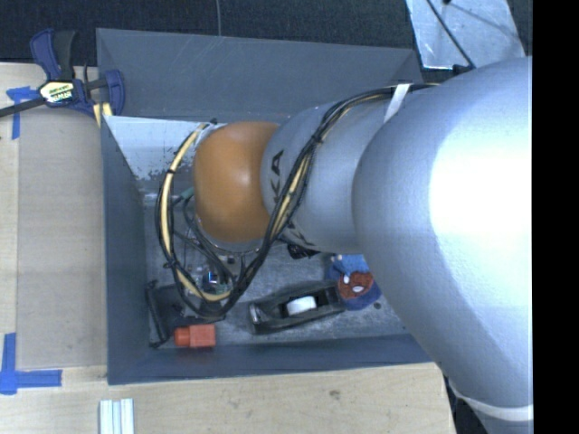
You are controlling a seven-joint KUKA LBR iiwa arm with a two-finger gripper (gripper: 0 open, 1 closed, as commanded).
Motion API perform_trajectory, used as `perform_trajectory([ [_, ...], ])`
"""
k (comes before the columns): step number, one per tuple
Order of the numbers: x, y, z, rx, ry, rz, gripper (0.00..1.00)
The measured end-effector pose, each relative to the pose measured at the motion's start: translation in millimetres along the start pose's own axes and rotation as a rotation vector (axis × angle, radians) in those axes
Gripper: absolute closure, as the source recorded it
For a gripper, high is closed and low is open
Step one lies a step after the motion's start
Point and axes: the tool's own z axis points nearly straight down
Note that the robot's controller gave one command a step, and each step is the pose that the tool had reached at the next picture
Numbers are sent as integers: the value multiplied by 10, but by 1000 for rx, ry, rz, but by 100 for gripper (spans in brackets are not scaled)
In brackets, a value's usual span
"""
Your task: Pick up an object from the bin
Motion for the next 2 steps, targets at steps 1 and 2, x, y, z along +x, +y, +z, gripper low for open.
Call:
perform_trajectory([
  [1, 83, 2, 314, 2, 4, -3, 0],
  [2, 72, 0, 310, 1, 2, -3, 0],
])
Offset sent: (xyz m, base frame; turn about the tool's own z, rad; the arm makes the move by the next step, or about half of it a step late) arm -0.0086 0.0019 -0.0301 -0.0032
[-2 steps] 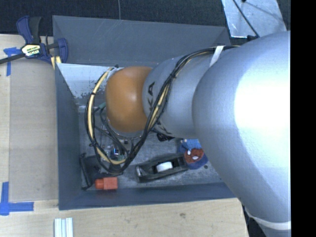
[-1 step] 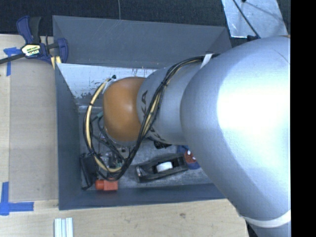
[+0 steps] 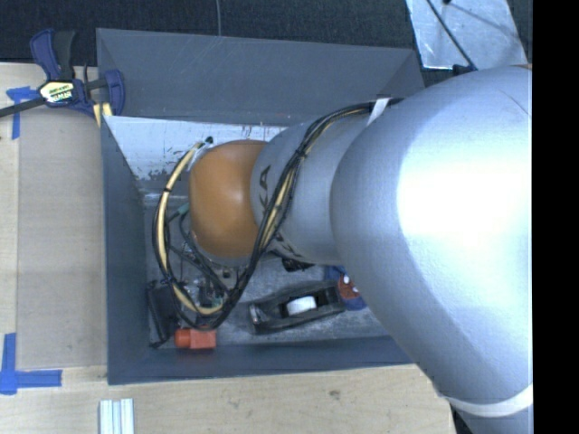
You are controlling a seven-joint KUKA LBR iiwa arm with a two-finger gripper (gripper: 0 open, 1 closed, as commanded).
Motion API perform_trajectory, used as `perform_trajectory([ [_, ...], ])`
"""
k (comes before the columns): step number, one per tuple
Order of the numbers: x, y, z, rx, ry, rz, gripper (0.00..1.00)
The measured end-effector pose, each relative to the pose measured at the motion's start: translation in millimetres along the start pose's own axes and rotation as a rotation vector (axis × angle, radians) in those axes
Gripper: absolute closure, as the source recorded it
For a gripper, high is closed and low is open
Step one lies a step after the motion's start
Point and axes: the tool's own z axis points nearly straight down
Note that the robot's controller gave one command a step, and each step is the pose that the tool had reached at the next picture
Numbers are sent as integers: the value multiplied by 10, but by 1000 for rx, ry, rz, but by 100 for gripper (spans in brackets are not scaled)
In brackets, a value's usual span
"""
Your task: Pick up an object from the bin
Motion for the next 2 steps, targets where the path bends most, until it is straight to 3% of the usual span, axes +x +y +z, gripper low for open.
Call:
perform_trajectory([
  [1, -4, -3, -4, 0, -1, 2, 100],
  [2, -14, -4, -50, -1, -1, 2, 100],
])
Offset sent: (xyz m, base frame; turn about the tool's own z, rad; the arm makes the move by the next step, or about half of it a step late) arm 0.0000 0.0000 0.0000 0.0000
